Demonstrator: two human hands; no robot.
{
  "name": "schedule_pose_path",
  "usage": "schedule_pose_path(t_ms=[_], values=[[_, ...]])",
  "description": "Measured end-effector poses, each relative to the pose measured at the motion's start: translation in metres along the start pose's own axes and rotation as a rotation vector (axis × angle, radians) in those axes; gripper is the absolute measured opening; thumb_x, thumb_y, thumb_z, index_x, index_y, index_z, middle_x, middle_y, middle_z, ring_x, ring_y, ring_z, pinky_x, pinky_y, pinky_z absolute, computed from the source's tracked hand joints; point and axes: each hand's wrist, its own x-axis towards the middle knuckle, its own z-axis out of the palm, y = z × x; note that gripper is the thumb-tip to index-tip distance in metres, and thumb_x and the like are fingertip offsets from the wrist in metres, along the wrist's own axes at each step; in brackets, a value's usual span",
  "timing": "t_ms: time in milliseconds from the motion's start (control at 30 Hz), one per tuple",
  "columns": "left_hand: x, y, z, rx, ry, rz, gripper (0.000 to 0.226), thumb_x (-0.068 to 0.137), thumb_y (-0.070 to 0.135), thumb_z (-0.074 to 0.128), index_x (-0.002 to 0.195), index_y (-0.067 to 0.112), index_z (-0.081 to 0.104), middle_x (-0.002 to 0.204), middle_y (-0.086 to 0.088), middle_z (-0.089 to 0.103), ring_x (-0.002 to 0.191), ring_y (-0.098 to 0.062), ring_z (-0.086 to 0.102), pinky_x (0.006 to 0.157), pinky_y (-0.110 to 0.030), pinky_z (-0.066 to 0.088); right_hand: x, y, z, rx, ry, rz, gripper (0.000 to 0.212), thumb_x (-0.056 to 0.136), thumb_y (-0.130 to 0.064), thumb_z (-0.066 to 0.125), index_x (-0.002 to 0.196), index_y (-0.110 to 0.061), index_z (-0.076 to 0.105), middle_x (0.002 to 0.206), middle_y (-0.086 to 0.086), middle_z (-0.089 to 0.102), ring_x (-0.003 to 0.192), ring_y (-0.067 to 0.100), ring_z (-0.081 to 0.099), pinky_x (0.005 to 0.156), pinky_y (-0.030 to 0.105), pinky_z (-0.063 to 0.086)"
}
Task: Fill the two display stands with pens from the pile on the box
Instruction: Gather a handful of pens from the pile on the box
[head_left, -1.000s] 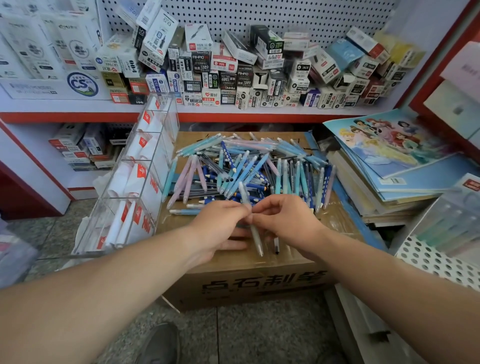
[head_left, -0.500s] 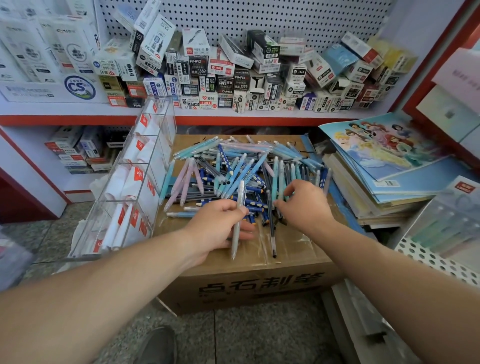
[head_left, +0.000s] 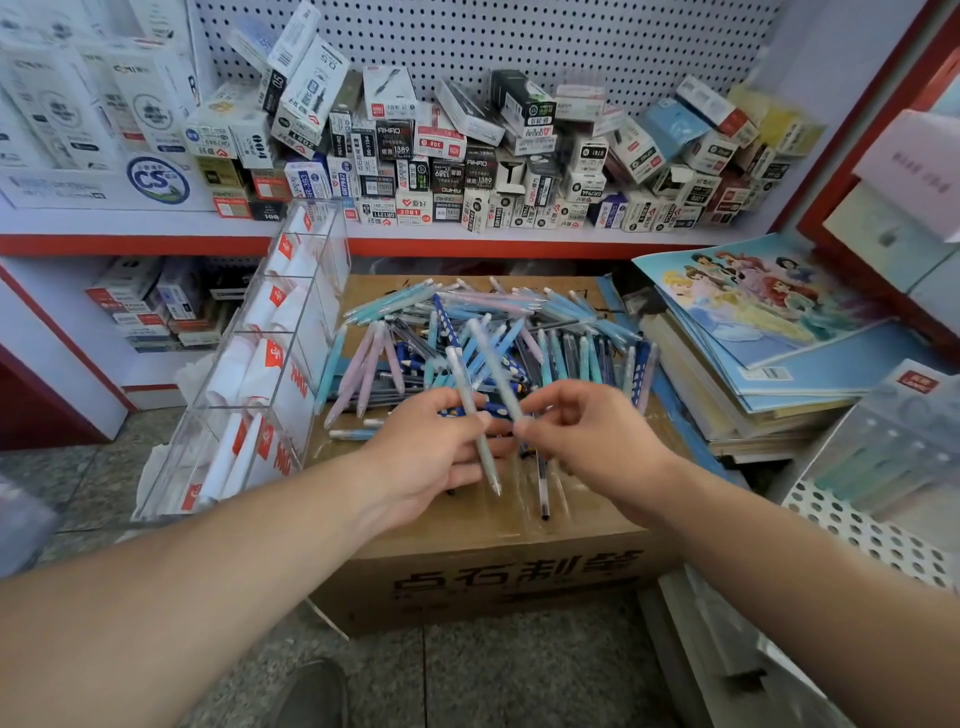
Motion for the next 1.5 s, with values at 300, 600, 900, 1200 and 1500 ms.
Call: schedule_pose_path(t_ms=[300, 600, 900, 1200, 1500], values=[[-0.003, 0.004, -0.004, -0.053, 0.032, 0.005, 0.02, 0.1, 0.002, 0.06, 0.118, 0.009, 0.063, 0.104, -0.013, 0.078, 0.094, -0.026, 0.077, 0.076, -0.042, 0.064, 0.009, -0.004, -0.004, -0.141, -0.109, -0.06, 0.015, 0.093, -0.029, 0.074, 0.087, -0.015, 0.077, 0.079, 0.007, 0.074, 0.063, 0.01, 0.062, 0.057, 0.021, 0.05], [-0.003, -0.004, -0.008, 0.105, 0.025, -0.043, 0.023, 0.098, 0.004, 0.064, 0.12, 0.011, 0.065, 0.103, -0.01, 0.079, 0.094, -0.022, 0.077, 0.081, -0.043, 0.062, 0.061, 0.008, -0.005, -0.563, 0.281, 0.037, 0.032, 0.09, -0.04, 0.076, 0.098, -0.014, 0.06, 0.079, 0.003, 0.063, 0.071, 0.02, 0.065, 0.061, 0.033, 0.055], [-0.001, -0.002, -0.008, 0.111, 0.008, -0.036, 0.024, 0.1, 0.003, 0.059, 0.123, 0.01, 0.06, 0.104, -0.01, 0.079, 0.095, -0.023, 0.077, 0.08, -0.041, 0.063, 0.052, 0.003, -0.015, -0.24, 0.362, 0.127, 0.016, 0.093, -0.02, 0.07, 0.105, -0.011, 0.068, 0.073, 0.005, 0.066, 0.059, 0.019, 0.058, 0.051, 0.026, 0.046], [0.004, 0.003, 0.005, 0.042, 0.008, -0.004, 0.022, 0.1, 0.006, 0.061, 0.121, 0.012, 0.063, 0.098, -0.008, 0.08, 0.088, -0.023, 0.078, 0.074, -0.036, 0.062, -0.01, 0.002, 0.008, -0.108, -0.039, -0.104, 0.018, 0.089, -0.019, 0.079, 0.104, -0.018, 0.069, 0.081, 0.012, 0.074, 0.062, 0.009, 0.063, 0.064, 0.03, 0.056], [0.006, 0.003, 0.008, 0.107, 0.004, -0.029, 0.026, 0.093, 0.006, 0.07, 0.118, 0.008, 0.065, 0.101, -0.007, 0.08, 0.092, -0.021, 0.078, 0.07, -0.033, 0.064, 0.027, 0.024, -0.032, -0.357, 0.263, -0.054, 0.01, 0.097, -0.029, 0.068, 0.092, -0.02, 0.07, 0.079, -0.003, 0.07, 0.072, 0.013, 0.066, 0.064, 0.027, 0.057]])
